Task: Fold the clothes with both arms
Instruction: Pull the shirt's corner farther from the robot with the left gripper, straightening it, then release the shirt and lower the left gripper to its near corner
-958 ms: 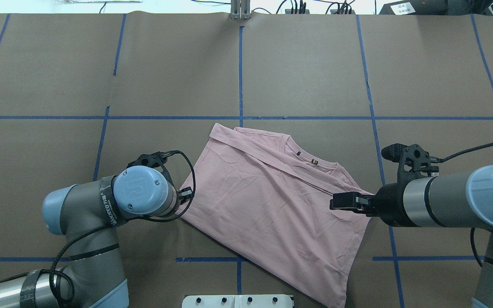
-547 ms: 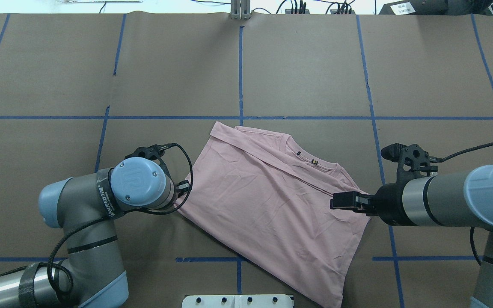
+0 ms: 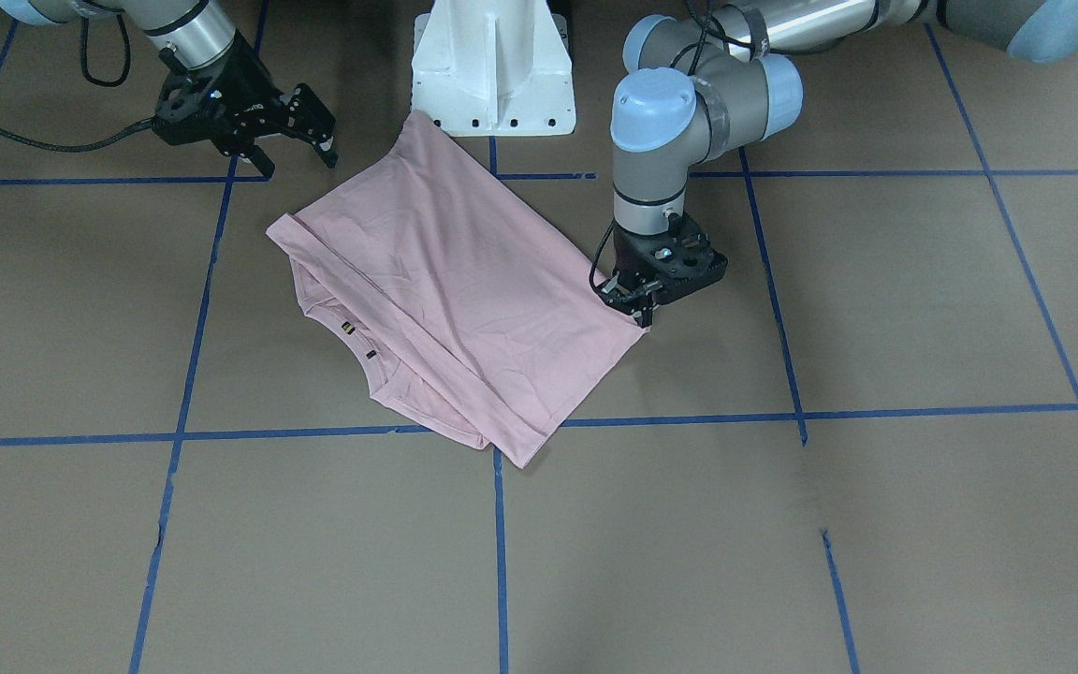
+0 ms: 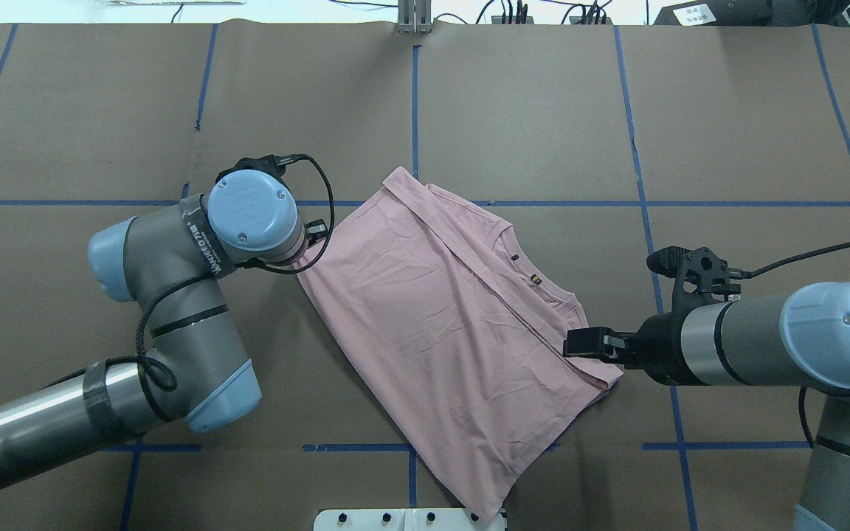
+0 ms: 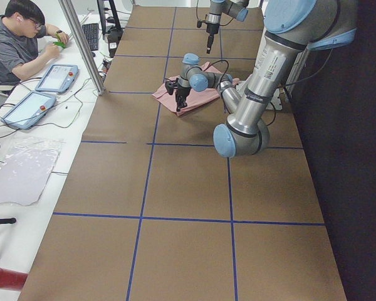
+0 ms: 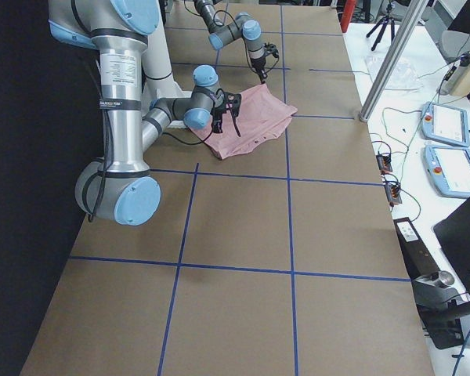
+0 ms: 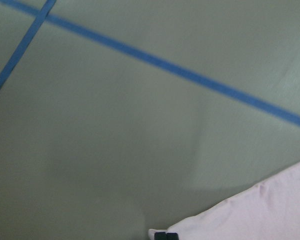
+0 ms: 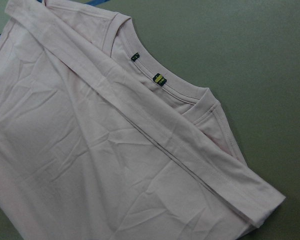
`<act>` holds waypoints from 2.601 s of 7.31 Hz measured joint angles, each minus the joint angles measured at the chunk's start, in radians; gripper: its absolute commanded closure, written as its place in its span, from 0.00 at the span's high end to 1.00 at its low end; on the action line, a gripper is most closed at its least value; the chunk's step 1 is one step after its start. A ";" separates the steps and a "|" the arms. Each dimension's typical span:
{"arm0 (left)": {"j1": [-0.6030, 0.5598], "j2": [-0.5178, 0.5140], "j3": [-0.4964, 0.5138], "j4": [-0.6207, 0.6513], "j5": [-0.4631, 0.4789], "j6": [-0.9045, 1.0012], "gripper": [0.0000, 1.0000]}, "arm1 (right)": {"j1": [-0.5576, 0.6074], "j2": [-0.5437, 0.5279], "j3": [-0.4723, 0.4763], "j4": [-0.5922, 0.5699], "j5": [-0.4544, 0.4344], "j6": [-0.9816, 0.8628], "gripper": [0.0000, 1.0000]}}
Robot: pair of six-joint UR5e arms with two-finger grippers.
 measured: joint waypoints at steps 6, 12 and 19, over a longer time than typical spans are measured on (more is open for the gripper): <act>-0.114 -0.245 0.463 -0.379 0.102 0.221 0.00 | 0.002 0.007 -0.022 0.000 -0.005 0.008 1.00; -0.141 -0.361 0.756 -0.633 0.180 0.291 0.82 | 0.001 0.019 -0.023 0.000 -0.010 0.010 1.00; -0.180 -0.117 0.368 -0.541 -0.004 0.204 0.99 | 0.000 0.019 -0.028 -0.001 -0.028 0.008 1.00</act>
